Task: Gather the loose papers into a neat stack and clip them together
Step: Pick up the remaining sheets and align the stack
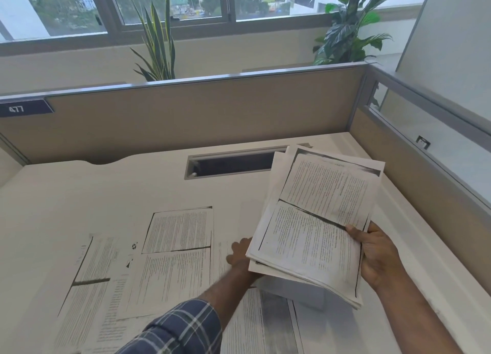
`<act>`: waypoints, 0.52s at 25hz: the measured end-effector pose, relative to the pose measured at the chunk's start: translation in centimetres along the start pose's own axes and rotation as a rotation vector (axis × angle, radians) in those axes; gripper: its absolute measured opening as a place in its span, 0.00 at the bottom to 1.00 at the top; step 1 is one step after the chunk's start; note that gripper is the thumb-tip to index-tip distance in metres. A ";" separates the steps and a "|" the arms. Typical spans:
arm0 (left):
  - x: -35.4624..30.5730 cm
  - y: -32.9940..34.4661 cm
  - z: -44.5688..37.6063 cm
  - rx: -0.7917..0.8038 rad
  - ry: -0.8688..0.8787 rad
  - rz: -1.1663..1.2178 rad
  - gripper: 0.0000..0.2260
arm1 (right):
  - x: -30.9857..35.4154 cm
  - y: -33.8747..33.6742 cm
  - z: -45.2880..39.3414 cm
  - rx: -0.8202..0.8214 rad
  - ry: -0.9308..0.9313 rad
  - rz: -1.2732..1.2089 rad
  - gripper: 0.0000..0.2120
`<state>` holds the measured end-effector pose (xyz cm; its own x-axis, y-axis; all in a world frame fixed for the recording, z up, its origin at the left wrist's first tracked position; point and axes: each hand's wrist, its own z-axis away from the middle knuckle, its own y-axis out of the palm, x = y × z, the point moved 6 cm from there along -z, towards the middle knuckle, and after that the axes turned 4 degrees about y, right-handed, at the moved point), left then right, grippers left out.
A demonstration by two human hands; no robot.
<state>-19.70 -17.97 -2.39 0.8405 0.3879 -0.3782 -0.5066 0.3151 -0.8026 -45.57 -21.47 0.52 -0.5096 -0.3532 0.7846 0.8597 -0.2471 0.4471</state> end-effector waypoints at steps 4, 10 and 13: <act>1.2 -2.1 0.2 -0.128 0.028 0.203 0.10 | -0.9 0.4 0.7 0.002 0.020 0.001 0.15; 5.6 -4.1 2.6 0.041 0.124 1.062 0.26 | -2.8 2.0 1.4 0.057 0.068 -0.021 0.16; 7.7 -4.5 3.3 0.201 0.108 1.321 0.25 | -5.1 4.1 1.4 0.092 0.120 0.035 0.16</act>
<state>-11.58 -13.54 -0.19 -0.2910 0.4316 -0.8539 -0.9566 -0.1153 0.2677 -39.41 -19.42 -1.04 -0.4756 -0.4668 0.7456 0.8736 -0.1513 0.4625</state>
